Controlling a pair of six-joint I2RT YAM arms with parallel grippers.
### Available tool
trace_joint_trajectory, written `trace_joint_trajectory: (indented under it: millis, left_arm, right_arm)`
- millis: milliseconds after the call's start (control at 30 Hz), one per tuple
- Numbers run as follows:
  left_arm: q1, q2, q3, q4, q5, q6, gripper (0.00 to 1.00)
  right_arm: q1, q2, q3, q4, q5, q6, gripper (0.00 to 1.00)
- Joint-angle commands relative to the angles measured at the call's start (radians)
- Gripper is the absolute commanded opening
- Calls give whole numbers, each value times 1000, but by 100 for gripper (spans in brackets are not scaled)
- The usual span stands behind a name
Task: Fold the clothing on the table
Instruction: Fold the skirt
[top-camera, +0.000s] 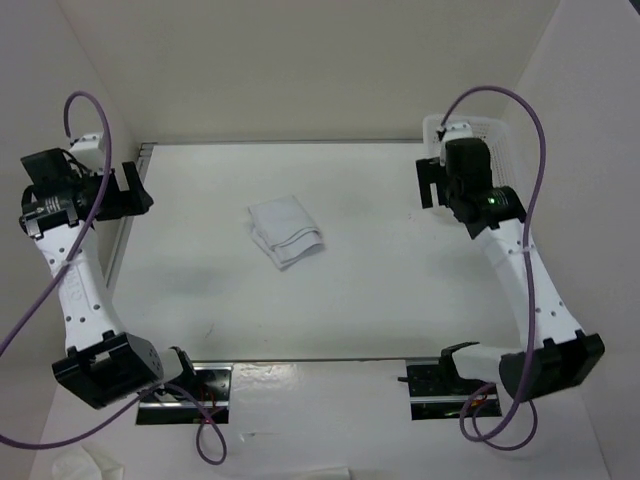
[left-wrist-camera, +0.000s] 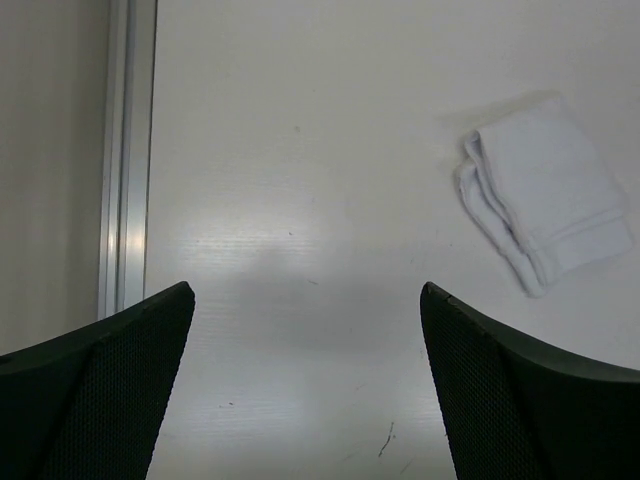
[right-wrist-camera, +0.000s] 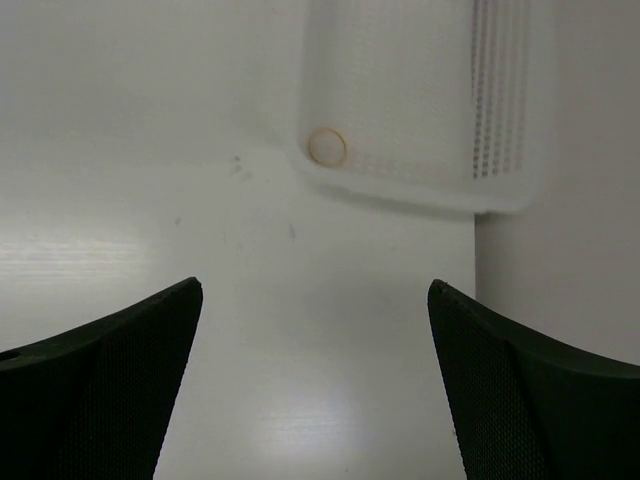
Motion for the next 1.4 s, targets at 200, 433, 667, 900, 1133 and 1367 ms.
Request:
trace_joint_trajectory:
  millis: [200, 433, 667, 900, 1133, 1367]
  left_arm:
    - [9, -352, -368, 198, -132, -138, 99]
    - [30, -510, -483, 187, -132, -127, 99]
    - [40, -575, -560, 251, -133, -127, 99]
    - [40, -633, -594, 261, -153, -105, 99]
    - [40, -647, -603, 270, -153, -105, 99]
    - [40, -656, -603, 270, -153, -105, 99]
  right_arm:
    - [-273, -451, -424, 156, 58, 172, 99]
    - [-399, -580, -457, 127, -57, 186, 99]
    - [-486, -590, -482, 127, -92, 177, 99]
    - [-505, -590, -482, 137, -110, 177, 99]
    - [-505, -590, -491, 137, -132, 167, 99]
    - [-514, -599, -491, 137, -132, 167, 99]
